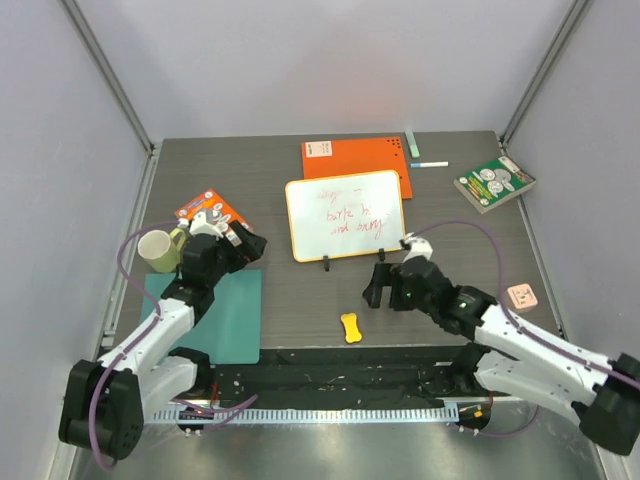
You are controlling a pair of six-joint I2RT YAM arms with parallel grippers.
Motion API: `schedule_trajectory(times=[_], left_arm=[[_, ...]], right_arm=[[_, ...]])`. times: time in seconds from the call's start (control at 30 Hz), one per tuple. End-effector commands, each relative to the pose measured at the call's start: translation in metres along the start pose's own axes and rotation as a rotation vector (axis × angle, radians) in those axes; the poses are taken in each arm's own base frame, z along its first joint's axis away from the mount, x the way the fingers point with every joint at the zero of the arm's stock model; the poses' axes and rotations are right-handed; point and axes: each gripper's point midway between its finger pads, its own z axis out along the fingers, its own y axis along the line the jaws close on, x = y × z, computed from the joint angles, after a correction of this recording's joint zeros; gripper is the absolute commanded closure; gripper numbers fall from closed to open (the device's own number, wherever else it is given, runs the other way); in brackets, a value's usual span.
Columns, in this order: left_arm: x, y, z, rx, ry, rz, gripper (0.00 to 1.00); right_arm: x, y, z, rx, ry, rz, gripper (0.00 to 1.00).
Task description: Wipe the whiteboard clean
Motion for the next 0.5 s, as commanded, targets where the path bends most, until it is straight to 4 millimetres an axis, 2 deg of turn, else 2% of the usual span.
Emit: schedule_trajectory(times=[0.0, 0.03, 0.17, 0.27, 0.47], left_arm=[[-0.014, -0.019, 0.002, 0.053, -0.008, 0.005, 0.0], [-0.014, -0.019, 0.002, 0.053, -0.008, 0.003, 0.0], [-0.012, -0.016, 0.002, 0.037, 0.004, 0.015, 0.0], [-0.007, -0.012, 0.004, 0.014, 0.044, 0.042, 0.0], [0.0, -0.008, 0.01, -0.005, 0.085, 0.046, 0.0]], right_arm=[[0.01, 0.023, 0.01, 0.072, 0.004, -0.09, 0.01], [0.024, 0.032, 0.013, 0.075, 0.033, -0.147, 0.01], [0.045, 0.044, 0.033, 0.181, 0.085, -0.261, 0.01], [0.05, 0.055, 0.04, 0.17, 0.098, -0.261, 0.02], [0.055, 0.06, 0.042, 0.148, 0.114, -0.242, 0.19]])
